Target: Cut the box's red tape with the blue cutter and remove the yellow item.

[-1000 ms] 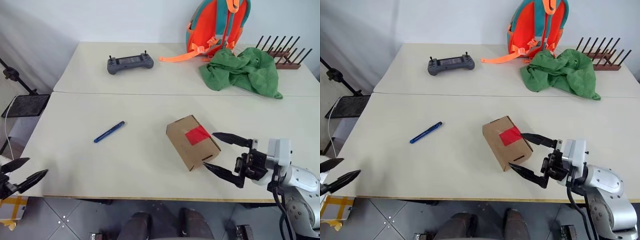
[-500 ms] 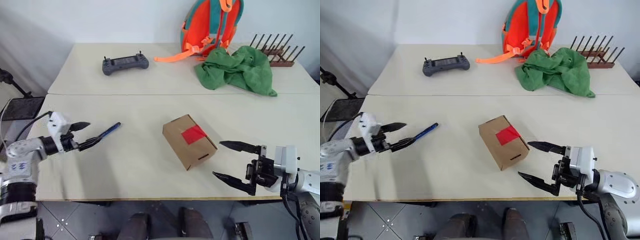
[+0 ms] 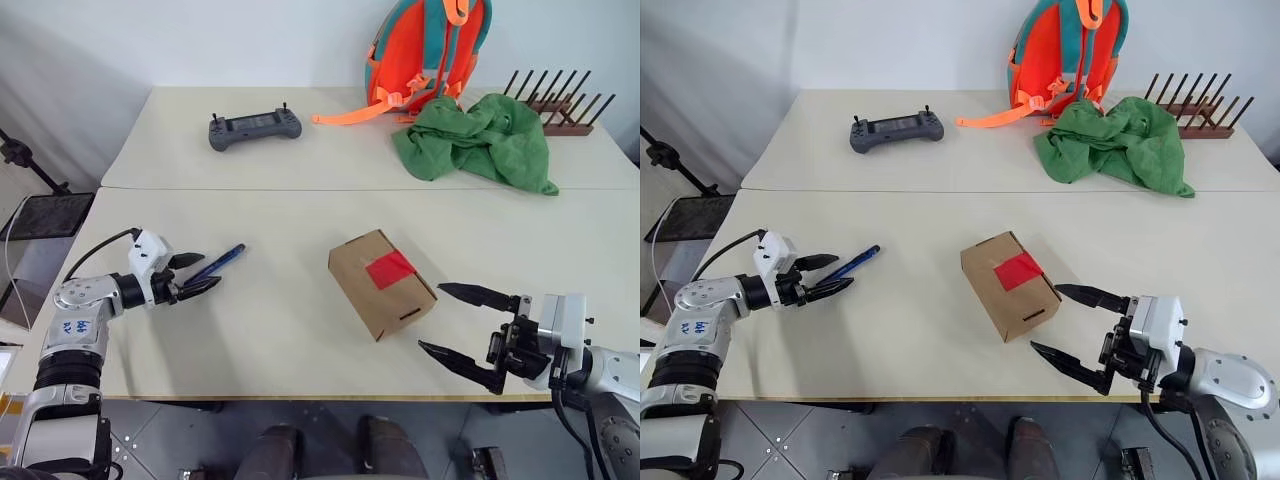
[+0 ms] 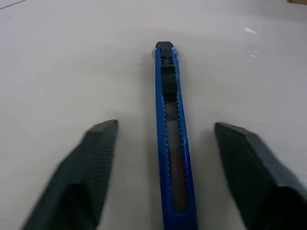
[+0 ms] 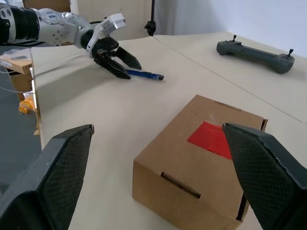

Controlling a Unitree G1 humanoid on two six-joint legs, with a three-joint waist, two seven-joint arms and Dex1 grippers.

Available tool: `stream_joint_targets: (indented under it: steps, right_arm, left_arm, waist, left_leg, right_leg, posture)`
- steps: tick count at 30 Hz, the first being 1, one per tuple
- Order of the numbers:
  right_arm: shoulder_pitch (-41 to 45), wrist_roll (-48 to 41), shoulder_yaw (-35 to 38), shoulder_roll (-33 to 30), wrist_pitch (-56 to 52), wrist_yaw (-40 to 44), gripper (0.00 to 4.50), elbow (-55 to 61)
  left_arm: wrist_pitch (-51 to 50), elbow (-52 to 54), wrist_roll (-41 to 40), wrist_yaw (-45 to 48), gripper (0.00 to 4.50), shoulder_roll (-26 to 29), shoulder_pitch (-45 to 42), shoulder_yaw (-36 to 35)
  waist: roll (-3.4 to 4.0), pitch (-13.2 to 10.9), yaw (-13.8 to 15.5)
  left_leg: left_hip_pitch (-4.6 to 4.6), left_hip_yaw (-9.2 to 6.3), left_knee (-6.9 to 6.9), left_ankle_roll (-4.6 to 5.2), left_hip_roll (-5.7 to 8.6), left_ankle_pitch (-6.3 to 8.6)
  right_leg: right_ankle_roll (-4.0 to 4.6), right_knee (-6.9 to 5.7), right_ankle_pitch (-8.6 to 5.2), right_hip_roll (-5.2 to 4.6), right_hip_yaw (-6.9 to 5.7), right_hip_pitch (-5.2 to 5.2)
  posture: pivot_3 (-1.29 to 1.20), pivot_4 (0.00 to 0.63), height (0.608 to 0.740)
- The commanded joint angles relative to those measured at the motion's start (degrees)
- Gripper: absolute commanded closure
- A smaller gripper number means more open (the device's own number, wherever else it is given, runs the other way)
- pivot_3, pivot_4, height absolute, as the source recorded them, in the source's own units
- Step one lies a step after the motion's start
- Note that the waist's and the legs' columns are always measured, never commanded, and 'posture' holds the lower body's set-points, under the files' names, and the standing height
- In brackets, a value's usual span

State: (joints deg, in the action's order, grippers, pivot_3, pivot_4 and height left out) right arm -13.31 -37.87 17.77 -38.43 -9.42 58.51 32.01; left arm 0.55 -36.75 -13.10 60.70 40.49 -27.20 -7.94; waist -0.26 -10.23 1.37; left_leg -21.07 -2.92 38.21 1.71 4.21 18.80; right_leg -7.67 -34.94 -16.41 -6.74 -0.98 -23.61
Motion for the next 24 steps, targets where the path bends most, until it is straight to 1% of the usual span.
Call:
stream_joint_targets:
  steps: [1,2,4,7,9,12,16,19,20,21,22,23,24]
  right_arm:
    - [-0.47,-1.06,0.57,0.45,0.59,-0.90,0.00,2.69]
    - [-0.50,-1.09,0.58,0.44,0.54,-1.07,0.00,2.85]
    - [-0.34,-1.18,0.62,0.39,0.36,-1.50,0.00,3.04]
    - [-0.39,-1.61,0.90,0.31,0.06,-2.10,0.00,3.32]
    - [-0.82,-2.61,1.26,0.59,-0.38,-2.80,0.00,3.76]
    - [-0.40,-10.24,3.21,1.11,-5.04,-7.41,0.00,5.49]
    - [-0.73,-15.03,4.30,-4.17,-10.22,-6.82,0.00,9.56]
    - [-1.30,-21.23,4.76,-7.86,-14.94,-8.11,0.00,13.52]
    - [-1.74,-25.33,4.08,-9.79,-17.66,-10.34,0.00,16.03]
    - [-2.26,-31.41,3.01,-11.23,-19.62,-13.89,0.00,18.53]
    - [-2.57,-36.04,2.38,-12.33,-21.01,-16.71,0.00,20.22]
    - [-4.03,-39.22,2.19,-13.27,-21.95,-19.03,0.00,21.98]
    - [-5.59,-41.24,2.45,-13.89,-22.17,-20.89,0.00,23.89]
  left_arm:
    - [-0.11,-1.40,2.36,1.21,2.42,0.40,2.70,2.37]
    - [0.62,-1.58,2.68,1.16,2.67,0.47,2.98,2.57]
    - [1.49,-1.66,2.90,1.06,3.32,0.39,3.48,2.79]
    - [2.72,-1.25,2.84,0.51,4.06,-0.09,4.17,2.84]
    - [5.55,-0.79,2.19,-0.33,4.07,-1.17,4.22,2.17]
    - [11.10,2.39,0.32,0.74,4.07,-2.30,4.27,1.05]
    - [12.85,12.30,-1.13,5.76,4.07,-1.50,5.48,3.04]
    - [13.18,22.92,-1.17,10.65,4.07,-0.52,7.59,7.43]
    - [10.08,29.44,-0.68,11.27,4.07,-0.97,8.37,10.86]
    - [6.03,35.50,0.44,10.31,4.07,-2.24,9.02,14.57]
    - [2.79,39.81,1.20,9.37,4.07,-3.05,9.52,17.08]
    - [1.06,43.29,2.03,8.94,4.07,-3.39,10.50,19.23]
    - [0.24,46.09,2.19,8.76,4.07,-2.88,11.90,19.93]
  waist:
    - [0.08,0.05,-0.03]
    - [0.13,0.08,-0.03]
    - [0.18,0.12,-0.02]
    - [0.26,0.18,-0.04]
    - [0.29,0.19,-0.03]
    - [0.30,0.20,0.00]
    - [0.26,0.17,0.17]
    - [0.21,0.15,0.10]
    - [0.22,0.15,0.09]
    - [0.23,0.15,0.10]
    - [0.24,0.15,0.20]
    - [0.23,0.15,0.25]
    - [0.22,0.15,0.20]
  left_leg:
    - [0.00,0.00,-0.01,0.00,0.00,0.00]
    - [0.00,0.01,-0.01,0.00,0.00,0.00]
    - [0.02,0.02,-0.02,0.00,0.00,0.00]
    - [0.08,0.03,-0.01,0.00,0.00,0.00]
    - [0.11,0.07,-0.02,0.00,0.00,0.00]
    - [0.10,0.08,-0.01,0.00,-0.01,0.00]
    - [-0.06,0.00,0.02,0.01,0.02,0.01]
    - [-0.12,-0.09,-0.02,0.02,0.02,0.01]
    - [-0.12,-0.09,-0.03,0.03,0.02,0.02]
    - [-0.12,-0.09,-0.06,0.04,0.02,0.02]
    - [-0.14,-0.10,-0.06,0.05,0.02,0.03]
    - [-0.14,-0.13,-0.07,0.07,0.03,0.04]
    - [-0.14,-0.17,-0.05,0.10,0.03,0.06]
  right_leg:
    - [0.00,0.01,0.00,0.00,0.00,0.00]
    - [0.00,0.01,0.00,0.00,0.01,0.00]
    - [0.00,0.02,0.00,0.00,0.01,0.01]
    - [0.00,0.05,0.00,0.00,0.04,0.03]
    - [0.00,0.06,0.00,0.00,0.09,0.04]
    - [0.00,0.05,0.00,-0.02,0.12,0.04]
    - [-0.01,0.11,0.01,-0.43,0.23,0.02]
    - [0.00,0.33,0.01,-0.44,0.25,0.04]
    - [0.00,0.34,0.01,-0.45,0.27,0.03]
    - [-0.01,0.36,0.01,-0.46,0.28,0.05]
    - [-0.01,0.38,0.01,-0.49,0.28,0.05]
    - [-0.01,0.40,0.01,-0.55,0.26,0.11]
    - [-0.02,0.54,0.01,-0.56,0.22,0.16]
  posture:
    - [0.00,0.150,0.740]
    - [0.00,0.150,0.740]
    - [0.00,0.150,0.740]
    - [0.00,0.150,0.740]
    - [0.00,0.150,0.740]
    - [0.00,0.150,0.740]
    - [0.00,0.150,0.740]
    - [0.00,0.150,0.740]
    - [0.00,0.150,0.740]
    - [0.00,0.150,0.740]
    - [0.00,0.150,0.740]
    - [0.00,0.150,0.740]
    - [0.00,0.150,0.740]
